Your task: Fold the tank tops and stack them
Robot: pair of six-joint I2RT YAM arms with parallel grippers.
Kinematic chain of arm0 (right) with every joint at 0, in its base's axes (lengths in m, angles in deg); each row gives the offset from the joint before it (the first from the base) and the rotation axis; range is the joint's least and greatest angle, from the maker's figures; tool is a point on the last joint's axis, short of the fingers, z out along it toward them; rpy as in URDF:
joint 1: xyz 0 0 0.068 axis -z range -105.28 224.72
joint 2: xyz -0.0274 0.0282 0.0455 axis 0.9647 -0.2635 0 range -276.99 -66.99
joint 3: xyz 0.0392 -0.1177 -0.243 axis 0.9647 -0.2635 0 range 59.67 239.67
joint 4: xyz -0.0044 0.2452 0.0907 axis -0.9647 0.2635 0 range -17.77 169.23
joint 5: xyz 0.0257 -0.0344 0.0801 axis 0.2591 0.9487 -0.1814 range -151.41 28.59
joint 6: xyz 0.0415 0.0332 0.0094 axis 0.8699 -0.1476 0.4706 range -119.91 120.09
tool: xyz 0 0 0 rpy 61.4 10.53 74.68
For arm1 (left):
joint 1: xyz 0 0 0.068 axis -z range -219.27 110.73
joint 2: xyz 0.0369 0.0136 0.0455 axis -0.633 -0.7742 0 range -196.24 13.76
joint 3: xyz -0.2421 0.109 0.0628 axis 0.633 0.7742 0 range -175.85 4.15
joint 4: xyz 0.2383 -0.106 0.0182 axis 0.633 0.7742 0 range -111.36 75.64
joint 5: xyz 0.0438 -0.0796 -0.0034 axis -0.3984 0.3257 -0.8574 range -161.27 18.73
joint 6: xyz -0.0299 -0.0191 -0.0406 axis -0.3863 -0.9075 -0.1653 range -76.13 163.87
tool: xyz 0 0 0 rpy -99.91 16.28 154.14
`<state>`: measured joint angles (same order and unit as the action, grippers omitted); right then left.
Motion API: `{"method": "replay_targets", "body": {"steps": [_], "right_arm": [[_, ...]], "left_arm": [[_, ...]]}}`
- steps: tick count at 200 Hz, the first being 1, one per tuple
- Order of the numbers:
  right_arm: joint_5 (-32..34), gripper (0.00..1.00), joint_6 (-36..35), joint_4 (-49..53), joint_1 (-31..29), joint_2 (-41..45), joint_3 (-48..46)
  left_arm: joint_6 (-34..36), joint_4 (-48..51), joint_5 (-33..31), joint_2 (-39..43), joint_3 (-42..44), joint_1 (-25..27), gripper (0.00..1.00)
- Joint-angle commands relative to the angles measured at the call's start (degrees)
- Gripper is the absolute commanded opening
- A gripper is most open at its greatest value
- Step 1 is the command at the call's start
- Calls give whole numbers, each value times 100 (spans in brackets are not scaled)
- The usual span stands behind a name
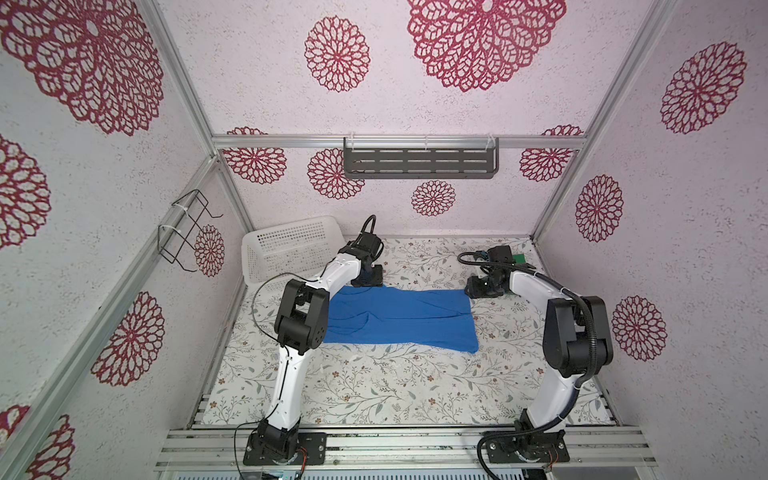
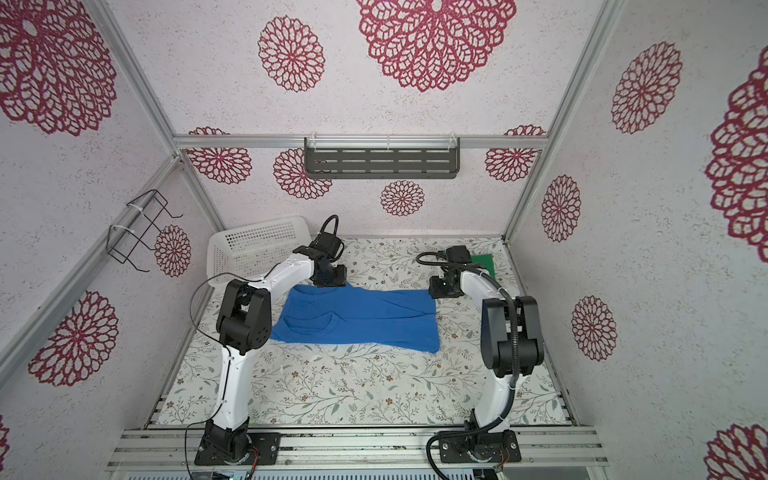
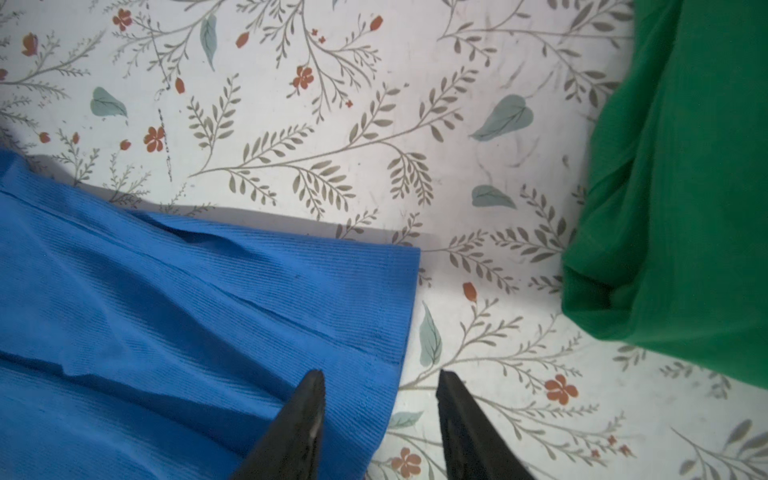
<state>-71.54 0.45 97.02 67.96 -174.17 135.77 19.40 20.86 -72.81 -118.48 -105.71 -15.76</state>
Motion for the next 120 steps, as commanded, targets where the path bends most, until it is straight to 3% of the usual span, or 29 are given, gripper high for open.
{"method": "replay_targets", "body": {"steps": [1, 48, 120], "right_arm": [[-155, 47, -181, -33, 13, -208, 224], [-303, 48, -271, -10, 13, -611, 414], [-108, 48, -316, 43, 17, -1095, 809]], "left_arm": [[268, -197, 129, -258, -377, 57, 59], [180, -272, 462, -656, -603, 72, 55], [162, -266, 494, -698, -511, 99, 30]]}}
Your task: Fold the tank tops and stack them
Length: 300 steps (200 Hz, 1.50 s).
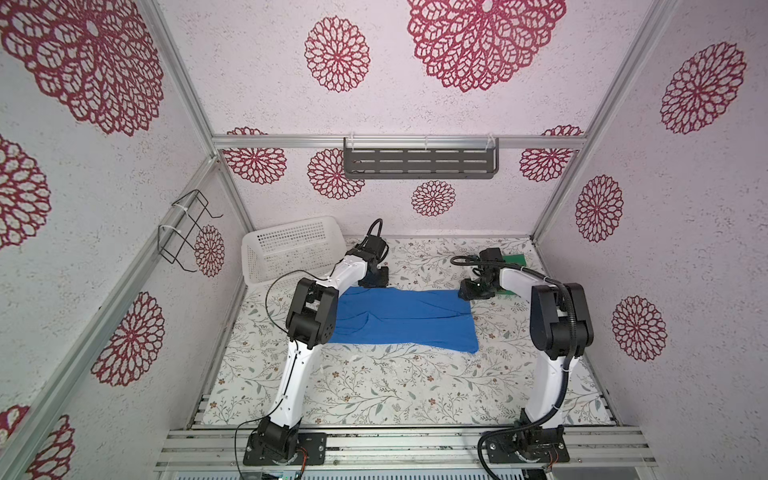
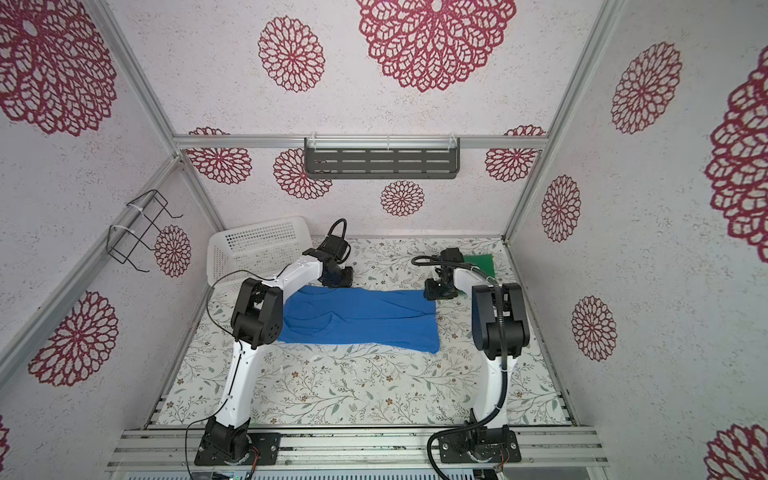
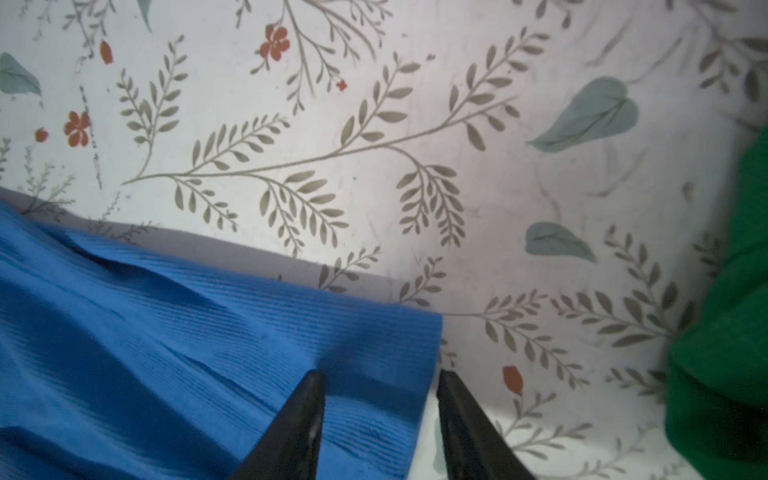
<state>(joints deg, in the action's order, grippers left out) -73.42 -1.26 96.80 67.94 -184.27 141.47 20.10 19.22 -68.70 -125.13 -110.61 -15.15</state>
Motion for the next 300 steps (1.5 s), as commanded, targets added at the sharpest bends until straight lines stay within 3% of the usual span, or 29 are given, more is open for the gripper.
{"method": "replay_targets", "body": {"steps": [1, 45, 56, 75, 86, 144, 227, 253, 300], "right_arm": [[78, 48, -146, 65, 19, -94, 239], [-20, 42, -186, 117, 19, -278, 463], [-13, 35, -199, 94, 13, -272, 493], [41, 7, -191, -1, 19, -199, 495], [32, 0, -191, -44, 16, -119, 478], [54, 0, -167, -289, 12, 736, -45], [340, 0, 94, -1003, -208, 2620, -2102], [485, 0, 363, -1234, -266, 3312, -2835], [260, 3, 1069, -1586, -374, 4414, -4145]], "left_arm": [[92, -103, 85, -33, -30, 34, 29], [143, -41, 8, -53, -150, 34, 13], [173, -19, -1, -50, -186, 36, 8], [237, 20, -66, -24, -257, 36, 2], [274, 29, -86, 21, -259, 38, 0], [359, -293, -383, 782, 453, 60, 0], [-45, -1445, -1198, 2899, 3238, 449, 0], [-580, -1793, -1829, 3578, 4322, 889, 0], [-2340, -2819, -2413, 4530, 6544, 1528, 0]]}}
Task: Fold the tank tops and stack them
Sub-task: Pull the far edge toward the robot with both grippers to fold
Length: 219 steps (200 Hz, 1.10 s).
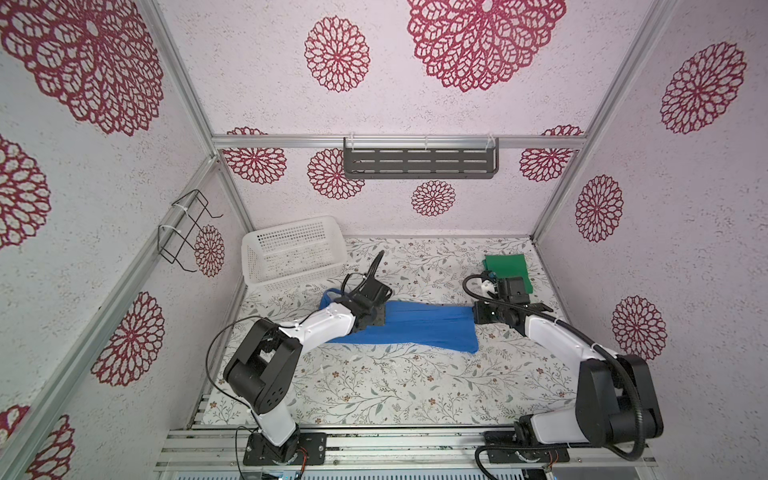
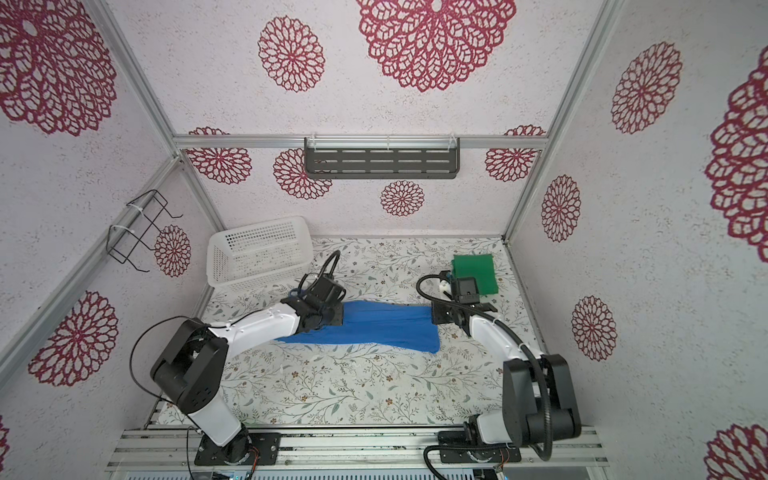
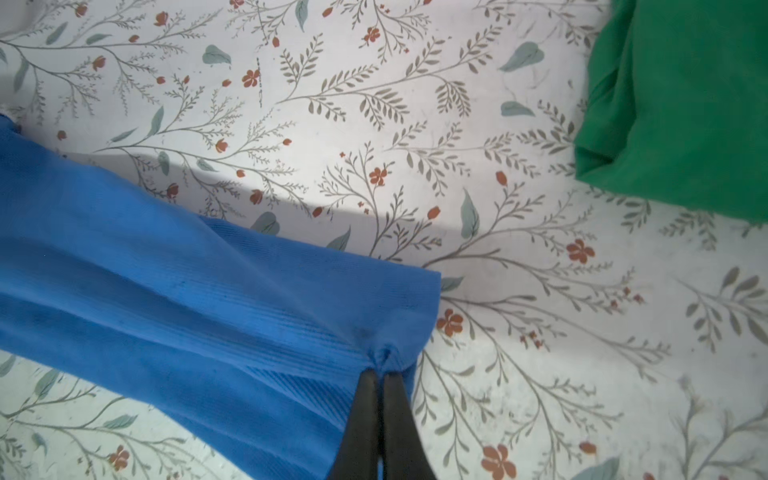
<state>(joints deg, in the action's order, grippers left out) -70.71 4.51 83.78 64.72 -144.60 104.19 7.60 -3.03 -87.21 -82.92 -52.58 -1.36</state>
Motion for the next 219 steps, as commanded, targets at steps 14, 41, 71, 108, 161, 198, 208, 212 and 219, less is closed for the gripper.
{"method": "replay_targets", "body": {"steps": [14, 41, 71, 108, 161, 198, 208, 212, 219], "right_arm": [[25, 19, 495, -173, -51, 554, -515], [252, 37, 384, 321, -40, 553, -110], [296, 45, 527, 554, -45, 627, 297], [102, 43, 959, 574, -376, 335, 501], [51, 36, 1544, 359, -764, -376, 592], [-19, 35, 1731, 190, -880, -695, 564], [-27, 35, 1790, 137, -907, -783, 519], [1, 35, 1821, 131, -909, -818, 501], [35, 34, 1871, 111, -907, -872, 457]], "left_arm": [[-1214, -550, -704, 543, 926, 200, 18], [-898, 471, -1190, 1183, 441, 197, 58], [-529, 1384, -1346, 1714, -112, -62, 69], [-257, 931, -590, 1705, 237, -1283, 60], [-7, -125, 296, 660, 195, -2288, 59], [1, -269, 507, -91, -134, -2497, 56], [-49, -339, 526, -252, -162, -2523, 52], [-66, -366, 531, -318, -178, -2540, 50], [-98, -421, 539, -394, -189, -2560, 44]]}}
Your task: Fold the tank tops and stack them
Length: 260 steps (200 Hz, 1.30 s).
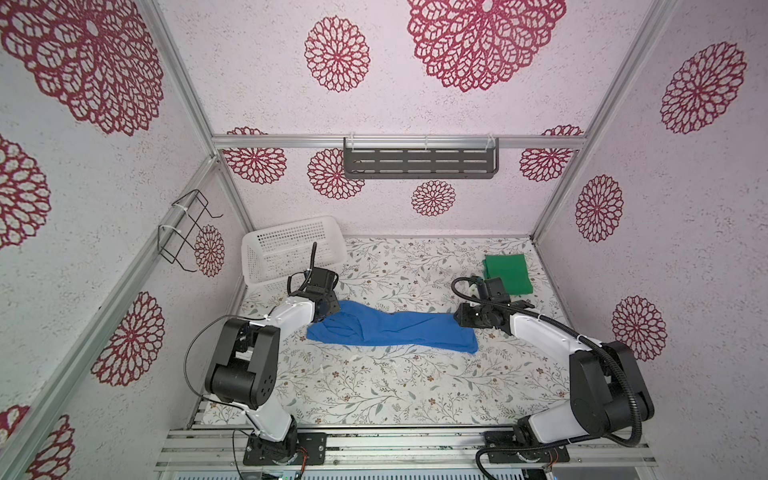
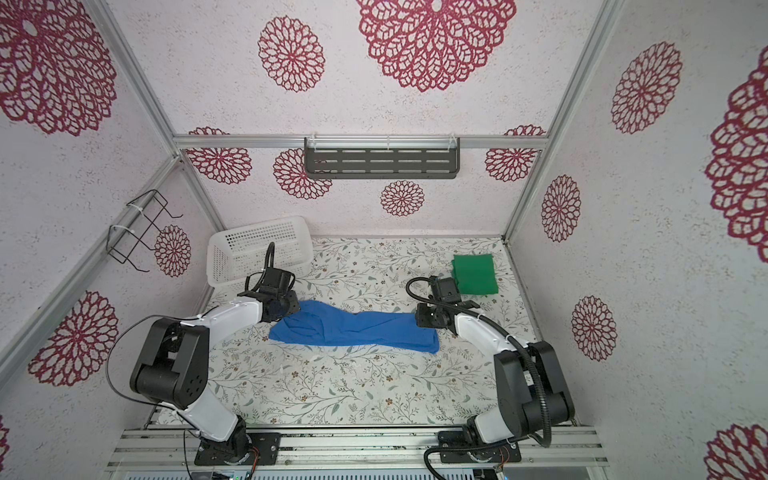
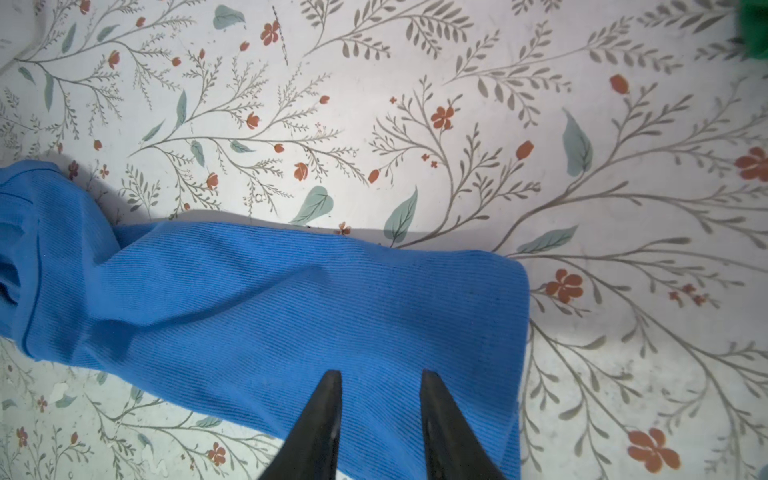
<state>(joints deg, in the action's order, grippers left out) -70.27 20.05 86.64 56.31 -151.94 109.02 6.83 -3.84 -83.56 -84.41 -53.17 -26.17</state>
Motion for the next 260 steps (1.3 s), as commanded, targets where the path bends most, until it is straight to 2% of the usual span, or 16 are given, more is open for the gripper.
{"method": "replay_targets", "body": {"steps": [1, 30, 42, 82, 97, 117, 134, 170, 185, 210, 226, 244, 260], "right_arm": [[0, 34, 320, -184, -66, -146, -32], [360, 30, 559, -305, -72, -347, -338], [489, 29, 642, -422, -60, -418, -510], [986, 29, 718, -654, 56, -721, -839], [1154, 29, 678, -640, 71, -691, -848], [1135, 30, 641, -590, 97, -640, -772], [1042, 33, 545, -449, 101, -503, -658], [800, 43, 201, 144, 81, 153, -300], [802, 45, 94, 532, 84, 405, -87], [961, 45, 12, 1148, 88, 655, 185], [1049, 44, 18, 1431, 115, 683, 292], [951, 39, 24, 1473, 244, 593, 282], [728, 35, 47, 1339, 474, 444, 245]], "left_arm": [[-27, -347, 174, -255, -130, -84, 44], [-99, -393, 195, -222, -174, -115, 10], [-81, -280, 172, -76, -170, -124, 1], [121, 76, 60, 541, -34, -403, 0], [209, 112, 277, 470, -26, -648, 0], [236, 75, 543, 116, -42, -728, 0], [290, 103, 638, -149, -103, -738, 11], [554, 430, 713, -34, -273, -765, 59], [692, 813, 606, 218, -420, -765, 71], [755, 1496, 272, 841, -552, -701, 75], [601, 1911, 254, 1309, -508, -528, 70], [208, 1968, 523, 1666, -262, 32, 63], [-320, 1603, 1067, 1711, 66, 621, 59]]}}
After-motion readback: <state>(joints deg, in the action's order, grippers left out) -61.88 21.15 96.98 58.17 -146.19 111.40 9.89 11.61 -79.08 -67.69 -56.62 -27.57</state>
